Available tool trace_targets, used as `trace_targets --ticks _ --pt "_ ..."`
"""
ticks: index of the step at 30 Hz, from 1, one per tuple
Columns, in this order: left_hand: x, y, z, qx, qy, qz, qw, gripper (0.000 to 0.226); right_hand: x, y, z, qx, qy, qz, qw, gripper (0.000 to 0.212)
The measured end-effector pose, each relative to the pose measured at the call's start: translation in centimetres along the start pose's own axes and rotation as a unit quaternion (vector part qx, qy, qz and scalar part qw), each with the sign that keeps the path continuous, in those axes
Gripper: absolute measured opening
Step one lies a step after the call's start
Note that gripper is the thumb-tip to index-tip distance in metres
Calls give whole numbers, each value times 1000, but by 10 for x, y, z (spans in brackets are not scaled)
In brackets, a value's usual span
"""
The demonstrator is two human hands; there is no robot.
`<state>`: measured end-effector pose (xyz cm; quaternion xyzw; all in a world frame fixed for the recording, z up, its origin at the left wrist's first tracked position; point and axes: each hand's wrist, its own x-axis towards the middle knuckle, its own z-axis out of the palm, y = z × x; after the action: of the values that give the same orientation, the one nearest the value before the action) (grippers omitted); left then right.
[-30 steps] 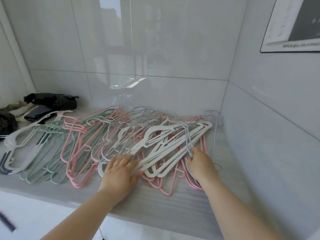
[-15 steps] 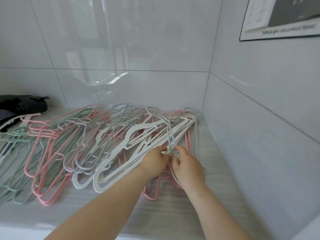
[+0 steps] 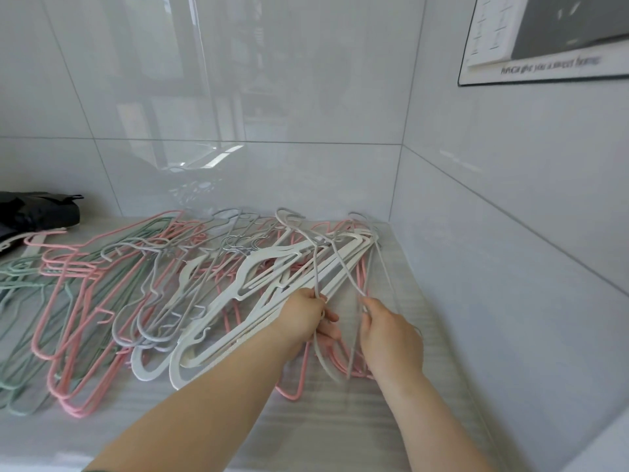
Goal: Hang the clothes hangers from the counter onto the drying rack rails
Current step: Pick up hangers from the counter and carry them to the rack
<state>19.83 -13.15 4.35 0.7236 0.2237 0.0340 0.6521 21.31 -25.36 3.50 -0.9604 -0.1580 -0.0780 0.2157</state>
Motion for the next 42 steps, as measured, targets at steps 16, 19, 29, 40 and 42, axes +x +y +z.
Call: trace_targets --ticks 16,19,29,40,42 --pt "-10 0 -37 81 108 27 990 16 -3 2 -23 221 213 87 948 33" --pt "-15 8 -39 140 136 63 979 35 -12 -3 -26 252 288 27 923 31" --pt "-58 76 -38 -88 46 150 984 46 -36 -37 -5 135 383 -203 891 64" --pt "-153 44 -120 -201 305 176 914 22 -109 -107 38 240 216 -432 842 52" --pt "-181 36 -139 -198 349 185 897 19 -132 -124 36 255 161 -470 830 47"
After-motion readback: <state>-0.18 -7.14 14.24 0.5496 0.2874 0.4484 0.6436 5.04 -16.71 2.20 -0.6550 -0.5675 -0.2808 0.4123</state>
